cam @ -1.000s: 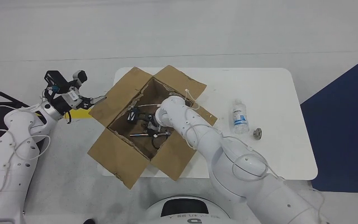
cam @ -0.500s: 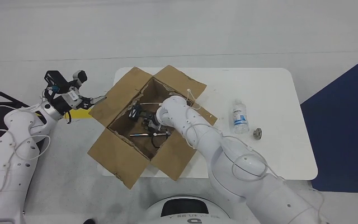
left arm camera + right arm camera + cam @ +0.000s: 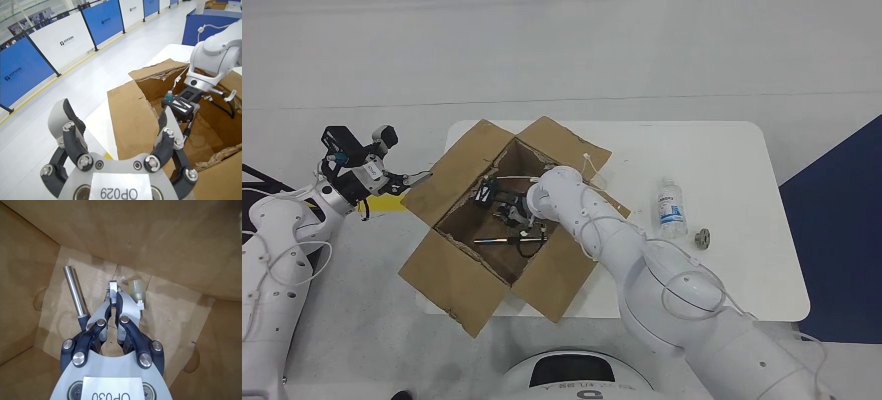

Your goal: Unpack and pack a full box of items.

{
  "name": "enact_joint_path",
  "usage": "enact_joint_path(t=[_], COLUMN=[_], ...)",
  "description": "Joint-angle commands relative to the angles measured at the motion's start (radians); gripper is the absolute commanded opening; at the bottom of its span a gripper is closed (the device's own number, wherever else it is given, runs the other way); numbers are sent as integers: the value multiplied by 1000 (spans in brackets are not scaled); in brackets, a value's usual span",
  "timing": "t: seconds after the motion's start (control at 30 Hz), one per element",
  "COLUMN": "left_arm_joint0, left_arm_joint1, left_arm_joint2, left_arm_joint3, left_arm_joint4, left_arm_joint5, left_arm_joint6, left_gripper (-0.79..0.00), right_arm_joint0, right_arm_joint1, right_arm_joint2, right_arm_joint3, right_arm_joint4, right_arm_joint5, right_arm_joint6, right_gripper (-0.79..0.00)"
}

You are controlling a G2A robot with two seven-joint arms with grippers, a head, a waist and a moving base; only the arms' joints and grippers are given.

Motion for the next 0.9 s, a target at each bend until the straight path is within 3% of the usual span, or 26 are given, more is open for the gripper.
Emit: enact_joint_path(t=[0.0, 0.2, 0.57, 0.73, 0.87], left_arm_joint0=[0, 0, 0, 0, 0], left_arm_joint1=[0, 0, 0, 0, 0], left_arm_joint2=[0, 0, 0, 0, 0], left_arm_joint3=[0, 0, 0, 0, 0], left_arm_joint4=[0, 0, 0, 0, 0], left_arm_joint5=[0, 0, 0, 0, 0], left_arm_joint6=[0, 0, 0, 0, 0], left_gripper=[0, 0, 0, 0, 0], right_arm_joint0=[2, 8, -25, -56, -107], right_arm_joint1=[6, 24, 76, 118, 170], right_arm_joint2=[-3, -12, -29, -5, 35], right_arm_joint3=[-6, -27, -159, -245, -379], right_arm_joint4=[-14, -56, -186, -206, -216], right_arm_joint5=[-23, -47, 103, 161, 213], right_arm_joint6=[-25, -81, -205, -191, -88], right_gripper=[-785, -785, -785, -785, -785])
